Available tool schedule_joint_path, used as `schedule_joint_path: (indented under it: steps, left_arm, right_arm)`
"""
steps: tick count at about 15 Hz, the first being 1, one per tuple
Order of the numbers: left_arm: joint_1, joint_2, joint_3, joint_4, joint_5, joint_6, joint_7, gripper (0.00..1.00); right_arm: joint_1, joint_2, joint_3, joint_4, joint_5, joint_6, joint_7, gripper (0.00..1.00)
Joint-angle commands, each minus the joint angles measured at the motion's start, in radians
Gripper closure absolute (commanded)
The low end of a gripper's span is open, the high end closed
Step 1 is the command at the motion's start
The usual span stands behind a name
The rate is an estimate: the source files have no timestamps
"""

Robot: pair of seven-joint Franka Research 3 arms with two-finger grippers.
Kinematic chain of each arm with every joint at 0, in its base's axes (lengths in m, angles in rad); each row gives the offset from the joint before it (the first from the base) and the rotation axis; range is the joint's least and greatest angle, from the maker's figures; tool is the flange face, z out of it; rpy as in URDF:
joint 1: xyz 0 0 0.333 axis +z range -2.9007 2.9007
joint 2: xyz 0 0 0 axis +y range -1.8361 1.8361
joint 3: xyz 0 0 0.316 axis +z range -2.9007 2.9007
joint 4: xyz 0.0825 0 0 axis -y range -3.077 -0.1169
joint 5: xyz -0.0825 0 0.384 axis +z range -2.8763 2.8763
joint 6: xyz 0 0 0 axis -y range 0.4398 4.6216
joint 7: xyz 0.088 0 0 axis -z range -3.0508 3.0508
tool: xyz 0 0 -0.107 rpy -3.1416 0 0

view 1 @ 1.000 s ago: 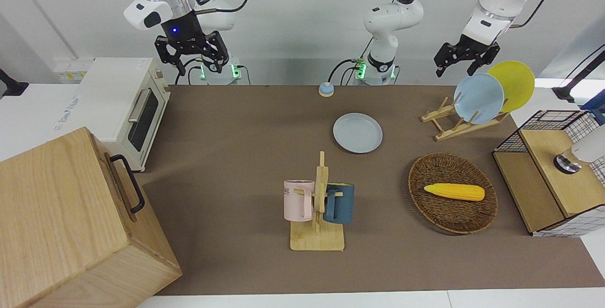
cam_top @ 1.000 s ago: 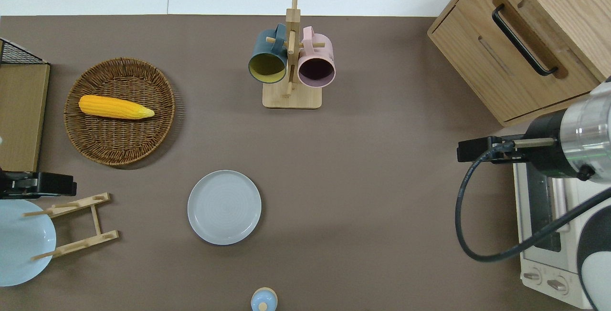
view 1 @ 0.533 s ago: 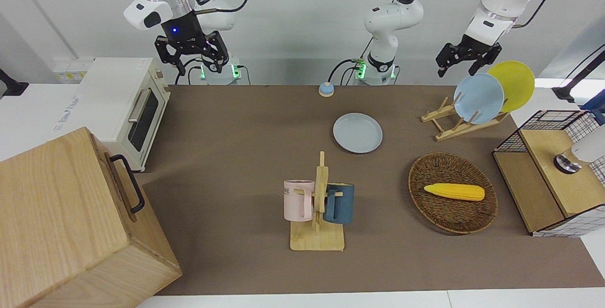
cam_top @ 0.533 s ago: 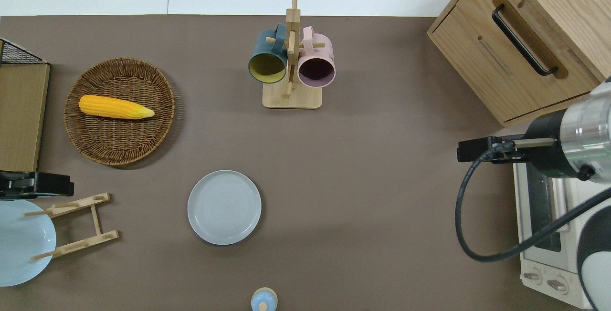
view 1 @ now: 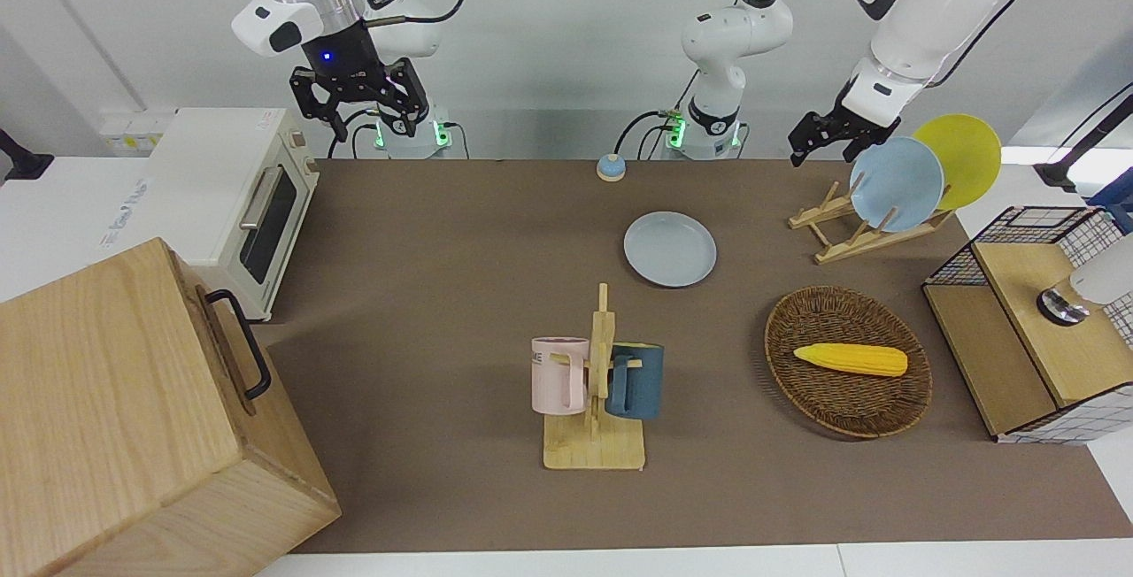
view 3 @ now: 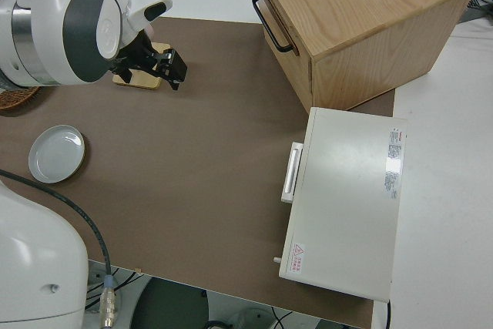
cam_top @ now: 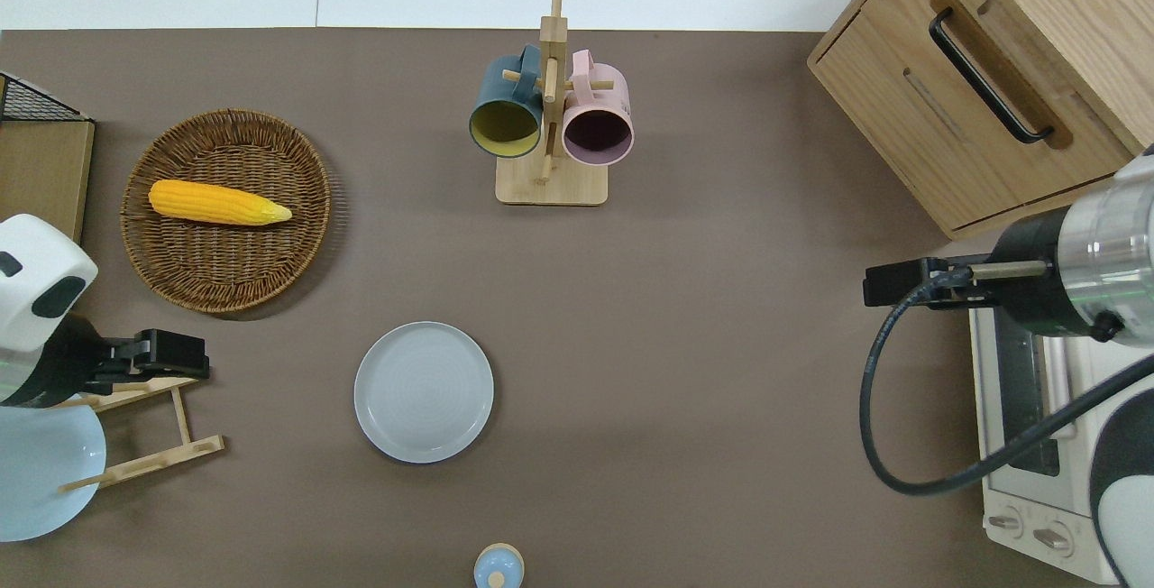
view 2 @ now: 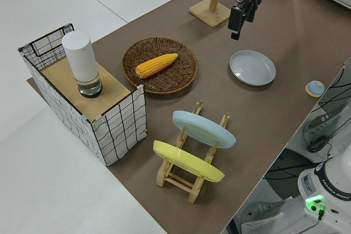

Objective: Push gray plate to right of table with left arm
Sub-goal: 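Move the left gripper in beside the gray plate's near edge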

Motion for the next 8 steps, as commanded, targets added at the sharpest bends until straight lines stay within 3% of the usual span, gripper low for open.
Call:
schedule_joint_path:
  steps: [1,8]
  left_arm:
    - [-0.022,-0.038,0.007,-0.079,-0.027,0.035,-0.041,0.01]
    - [-0.033,-0.055,-0.005,-0.237,-0.054,0.149,-0.057,0.01]
  right_arm:
    - [-0.006,0.006,0.004,0.014,0.016,-0.005,0.002,0.005]
    - [-0.006,0.006,0.003,0.014,0.016,-0.005,0.002,0.005]
